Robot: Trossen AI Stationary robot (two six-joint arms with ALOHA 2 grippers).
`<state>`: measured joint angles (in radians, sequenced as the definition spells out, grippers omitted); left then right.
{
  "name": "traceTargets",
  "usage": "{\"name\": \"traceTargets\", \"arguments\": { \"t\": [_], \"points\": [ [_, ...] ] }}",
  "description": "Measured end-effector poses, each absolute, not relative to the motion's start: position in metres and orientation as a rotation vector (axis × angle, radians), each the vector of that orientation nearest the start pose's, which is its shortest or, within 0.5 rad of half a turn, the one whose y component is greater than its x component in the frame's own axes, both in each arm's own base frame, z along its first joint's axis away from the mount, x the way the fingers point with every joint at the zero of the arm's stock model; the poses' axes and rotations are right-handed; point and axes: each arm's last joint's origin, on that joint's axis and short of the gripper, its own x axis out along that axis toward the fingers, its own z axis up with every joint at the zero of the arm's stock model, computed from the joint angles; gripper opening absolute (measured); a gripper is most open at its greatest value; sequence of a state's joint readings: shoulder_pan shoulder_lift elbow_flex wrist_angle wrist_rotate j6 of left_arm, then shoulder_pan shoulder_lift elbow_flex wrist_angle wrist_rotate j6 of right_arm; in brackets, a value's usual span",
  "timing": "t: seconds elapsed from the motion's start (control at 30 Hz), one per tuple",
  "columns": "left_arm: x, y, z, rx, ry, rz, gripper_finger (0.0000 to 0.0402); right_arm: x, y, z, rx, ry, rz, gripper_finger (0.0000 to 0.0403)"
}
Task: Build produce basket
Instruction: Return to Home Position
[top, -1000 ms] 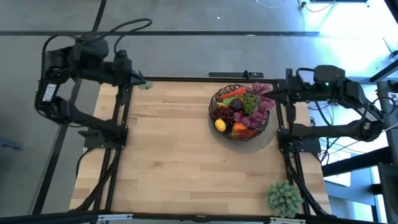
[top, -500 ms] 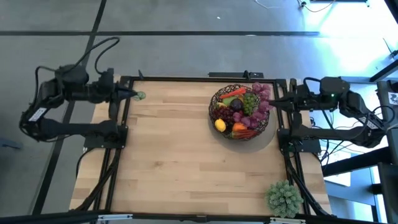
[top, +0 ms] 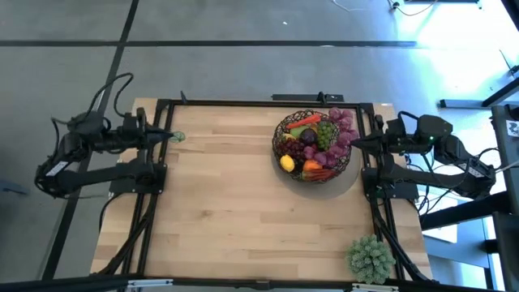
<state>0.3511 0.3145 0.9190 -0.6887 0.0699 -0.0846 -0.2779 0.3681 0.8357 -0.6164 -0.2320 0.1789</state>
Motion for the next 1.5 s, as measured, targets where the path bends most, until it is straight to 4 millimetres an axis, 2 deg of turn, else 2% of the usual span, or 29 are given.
{"name": "traceTargets", "arguments": {
  "t": [0.33, 0.5, 0.77, 1.03, 1.3, 1.5],
  "points": [
    [-0.003, -0.005, 0.320, -0.107, -0.095, 0.219, 0.0000, 0.067, -0.012, 0.323, 0.258, -0.005, -0.024, 0.0000],
    [0.001, -0.004, 0.315, -0.095, -0.056, 0.194, 0.0000, 0.075, -0.013, 0.311, 0.281, -0.008, -0.013, 0.0000],
    [0.010, -0.002, 0.306, -0.112, -0.045, 0.168, 0.0000, 0.088, -0.017, 0.287, 0.274, -0.032, 0.001, 0.0000],
    [0.029, 0.005, 0.290, -0.098, -0.064, 0.158, 0.0000, 0.097, -0.019, 0.266, 0.268, -0.050, 0.014, 0.0000],
    [0.053, 0.013, 0.260, -0.086, -0.051, 0.138, 0.0000, 0.104, -0.020, 0.247, 0.220, -0.168, 0.061, 0.0000],
    [0.070, 0.019, 0.232, -0.082, -0.052, 0.138, 0.0000, 0.108, -0.021, 0.223, 0.181, -0.172, 0.059, 0.0000]
  ]
}}
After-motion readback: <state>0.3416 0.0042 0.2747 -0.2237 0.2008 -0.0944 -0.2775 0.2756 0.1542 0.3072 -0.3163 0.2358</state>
